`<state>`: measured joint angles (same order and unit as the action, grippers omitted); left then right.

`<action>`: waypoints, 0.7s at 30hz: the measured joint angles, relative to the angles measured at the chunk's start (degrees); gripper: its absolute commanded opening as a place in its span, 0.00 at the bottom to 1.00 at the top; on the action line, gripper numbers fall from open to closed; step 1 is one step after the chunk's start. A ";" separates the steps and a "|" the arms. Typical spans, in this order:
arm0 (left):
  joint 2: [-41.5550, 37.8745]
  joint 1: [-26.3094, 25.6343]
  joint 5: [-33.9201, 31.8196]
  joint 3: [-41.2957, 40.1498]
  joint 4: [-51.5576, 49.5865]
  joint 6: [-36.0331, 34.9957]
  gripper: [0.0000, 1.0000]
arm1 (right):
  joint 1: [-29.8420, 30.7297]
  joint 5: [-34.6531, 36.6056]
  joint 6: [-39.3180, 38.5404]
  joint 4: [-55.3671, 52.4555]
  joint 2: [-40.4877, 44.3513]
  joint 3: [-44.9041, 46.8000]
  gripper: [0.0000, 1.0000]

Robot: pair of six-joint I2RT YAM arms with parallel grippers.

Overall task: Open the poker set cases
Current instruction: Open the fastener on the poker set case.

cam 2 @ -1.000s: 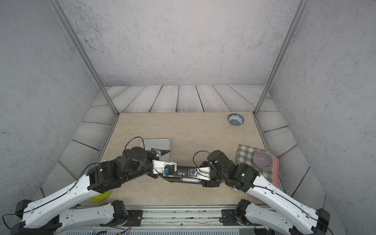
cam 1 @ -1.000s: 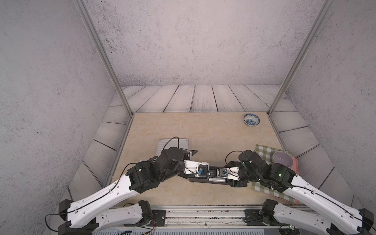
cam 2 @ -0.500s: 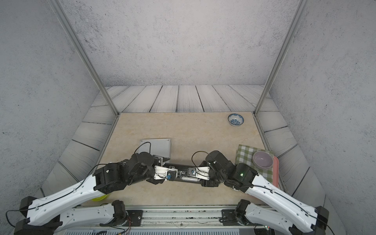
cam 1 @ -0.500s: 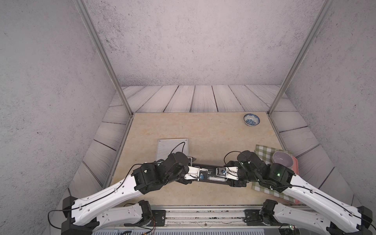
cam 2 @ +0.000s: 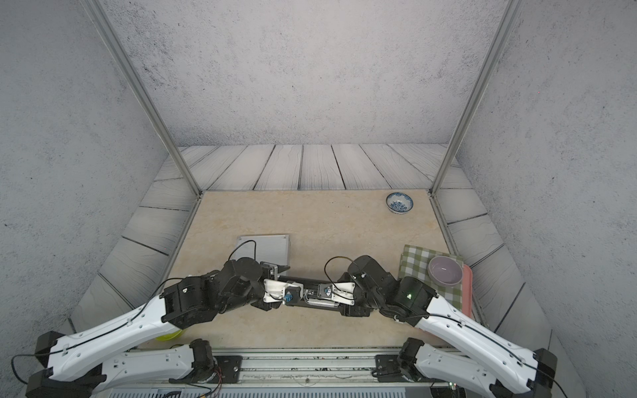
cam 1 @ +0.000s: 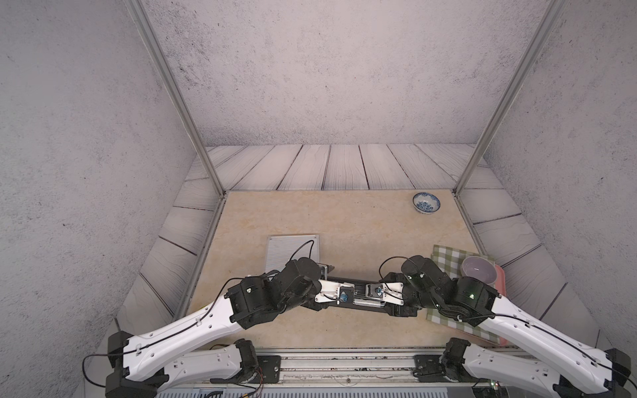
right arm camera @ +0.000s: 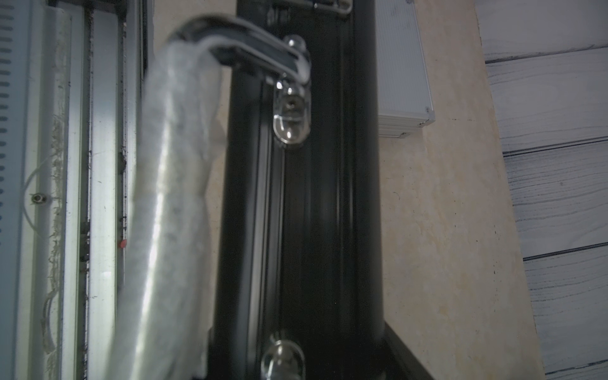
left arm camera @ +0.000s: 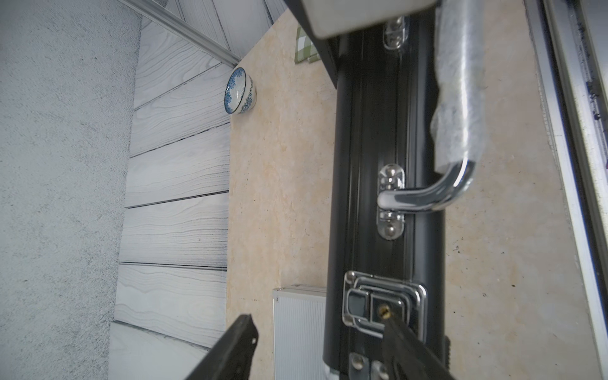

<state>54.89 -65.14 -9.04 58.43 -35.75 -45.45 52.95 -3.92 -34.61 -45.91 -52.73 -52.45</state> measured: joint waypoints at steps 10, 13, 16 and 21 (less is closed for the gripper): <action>-1.86 -3.72 0.81 0.79 -2.54 -0.04 0.64 | 0.20 0.28 0.13 -0.04 0.07 0.00 0.15; -0.63 -5.01 -0.42 0.63 -2.93 -0.33 0.64 | 0.20 0.28 0.13 -0.04 0.07 0.00 0.15; -0.66 -5.46 -1.97 -0.13 -1.92 -0.79 0.62 | 0.20 0.28 0.13 -0.04 0.07 0.00 0.15; -0.61 -5.84 -3.74 -1.33 -0.22 -2.01 0.61 | 0.20 0.31 0.17 -0.04 0.09 0.02 0.15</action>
<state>54.28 -70.98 -12.78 57.10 -35.97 -47.46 53.15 -3.62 -34.44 -45.95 -52.64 -52.42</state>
